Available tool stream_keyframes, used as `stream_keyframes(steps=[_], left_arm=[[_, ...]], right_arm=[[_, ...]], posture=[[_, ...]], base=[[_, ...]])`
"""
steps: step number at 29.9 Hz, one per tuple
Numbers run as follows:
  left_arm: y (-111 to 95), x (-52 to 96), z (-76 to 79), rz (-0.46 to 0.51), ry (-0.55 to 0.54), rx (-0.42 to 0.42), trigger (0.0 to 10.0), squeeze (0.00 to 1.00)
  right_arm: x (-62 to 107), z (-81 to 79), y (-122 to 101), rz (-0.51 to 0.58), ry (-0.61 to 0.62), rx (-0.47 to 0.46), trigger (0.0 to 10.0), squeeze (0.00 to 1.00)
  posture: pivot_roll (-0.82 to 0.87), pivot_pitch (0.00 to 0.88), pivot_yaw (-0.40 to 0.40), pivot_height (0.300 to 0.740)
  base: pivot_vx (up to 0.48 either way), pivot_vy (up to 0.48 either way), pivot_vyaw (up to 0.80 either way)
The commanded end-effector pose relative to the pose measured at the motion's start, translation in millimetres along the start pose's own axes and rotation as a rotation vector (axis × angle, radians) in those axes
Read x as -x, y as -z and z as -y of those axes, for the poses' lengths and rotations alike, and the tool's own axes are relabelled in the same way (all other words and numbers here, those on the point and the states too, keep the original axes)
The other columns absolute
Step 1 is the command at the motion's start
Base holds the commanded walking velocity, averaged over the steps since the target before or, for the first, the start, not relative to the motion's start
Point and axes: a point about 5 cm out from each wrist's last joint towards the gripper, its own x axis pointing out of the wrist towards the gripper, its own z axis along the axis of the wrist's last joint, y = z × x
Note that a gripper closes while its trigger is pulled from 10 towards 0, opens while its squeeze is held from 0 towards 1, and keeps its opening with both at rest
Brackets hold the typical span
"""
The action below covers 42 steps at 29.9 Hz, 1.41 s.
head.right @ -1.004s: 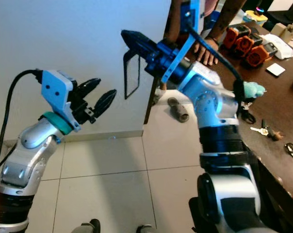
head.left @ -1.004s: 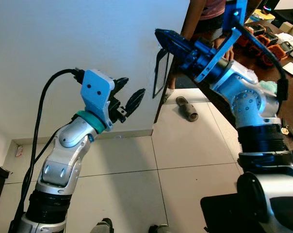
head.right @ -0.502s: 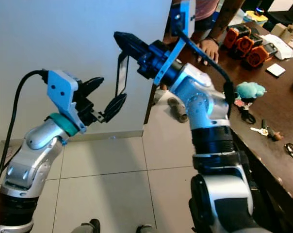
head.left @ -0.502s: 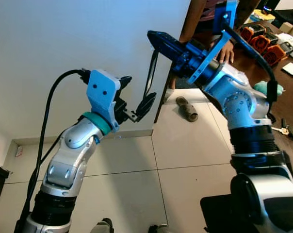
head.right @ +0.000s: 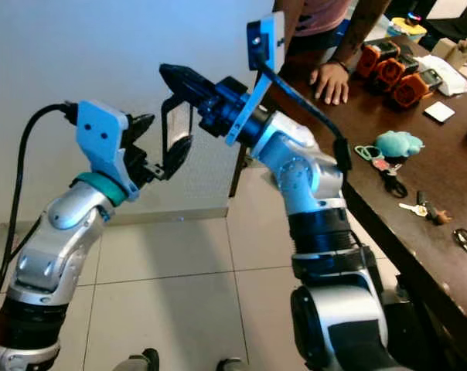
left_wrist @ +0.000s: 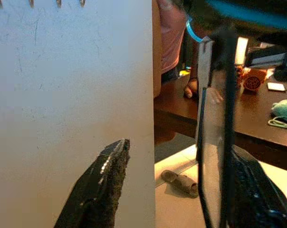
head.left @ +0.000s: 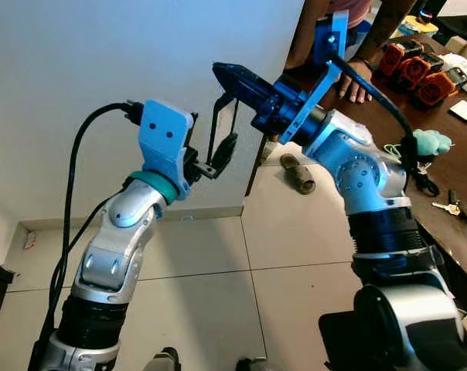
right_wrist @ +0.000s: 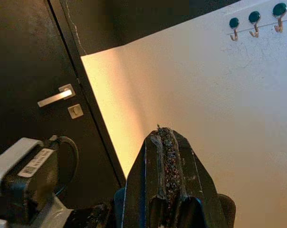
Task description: Hang keys on a hook
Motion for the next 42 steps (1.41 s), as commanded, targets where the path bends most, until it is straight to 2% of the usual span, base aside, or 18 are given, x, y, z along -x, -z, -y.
stream_keyframes(steps=[1, 17, 24, 25, 26, 27, 35, 37, 39, 41, 42], left_arm=[[4.8, -0.8, 0.5, -0.027, -0.010, 0.000, 0.0, 0.00], [2.2, -2.1, -2.3, -0.019, -0.026, 0.001, 0.0, 0.00], [0.9, -2.2, -5.2, -0.012, -0.037, 0.003, 0.0, 0.00], [0.8, -2.2, -5.5, -0.011, -0.038, 0.004, 0.0, 0.00], [0.8, -2.2, -5.5, -0.011, -0.038, 0.004, 0.0, 0.00], [0.5, -2.3, -6.0, -0.008, -0.040, 0.007, 0.0, 0.00], [-0.6, -2.8, -6.6, -0.002, -0.039, 0.013, 0.0, 0.00], [-1.1, -2.9, -6.8, 0.002, -0.035, 0.014, 0.0, 0.00], [-1.1, -2.9, -6.8, 0.002, -0.035, 0.014, 0.0, 0.00], [-1.4, -2.9, -7.1, 0.003, -0.033, 0.013, 0.0, 0.00], [-1.4, -2.9, -7.1, 0.003, -0.033, 0.013, 0.0, 0.00]], right_arm=[[0.3, -3.5, 2.6, 0.001, -0.015, -0.015, 0.0, 0.00], [5.2, -10.0, 17.7, -0.078, -0.037, -0.025, 0.0, 0.00], [9.4, -11.5, 25.1, -0.128, -0.038, 0.017, 0.0, 0.00], [10.8, -11.7, 25.9, -0.125, -0.039, 0.026, 5.6, 0.04], [10.8, -11.7, 25.9, -0.125, -0.039, 0.026, 5.6, 0.04], [13.6, -12.2, 24.2, -0.096, -0.038, 0.029, 10.0, 1.00], [21.2, -7.6, 16.7, -0.015, -0.001, 0.015, 10.0, 1.00], [29.8, -1.7, 8.0, 0.054, 0.034, 0.002, 10.0, 1.00], [29.8, -1.7, 8.0, 0.054, 0.034, 0.002, 10.0, 1.00], [42.1, 3.9, -1.1, 0.129, 0.060, -0.007, 10.0, 1.00], [42.1, 3.9, -1.1, 0.129, 0.060, -0.007, 10.0, 1.00]], posture=[[-0.02, 0.078, -0.033, 0.740], [-0.02, 0.081, -0.028, 0.740], [-0.02, 0.080, -0.028, 0.740], [-0.02, 0.078, -0.029, 0.740], [-0.02, 0.078, -0.029, 0.740], [-0.02, 0.075, -0.029, 0.740], [-0.02, 0.069, -0.029, 0.740], [-0.02, 0.066, -0.028, 0.740], [-0.02, 0.066, -0.028, 0.740], [-0.02, 0.066, -0.026, 0.740], [-0.02, 0.066, -0.026, 0.740]], base=[[0.000, 0.000, 0.00], [0.000, 0.000, 0.00], [0.000, 0.000, 0.00], [0.000, 0.000, 0.00], [0.000, 0.000, 0.00], [0.000, 0.000, 0.00], [0.000, 0.000, 0.00], [0.000, 0.000, 0.00], [0.000, 0.000, 0.00], [0.000, 0.000, 0.00], [0.000, 0.000, 0.00]])
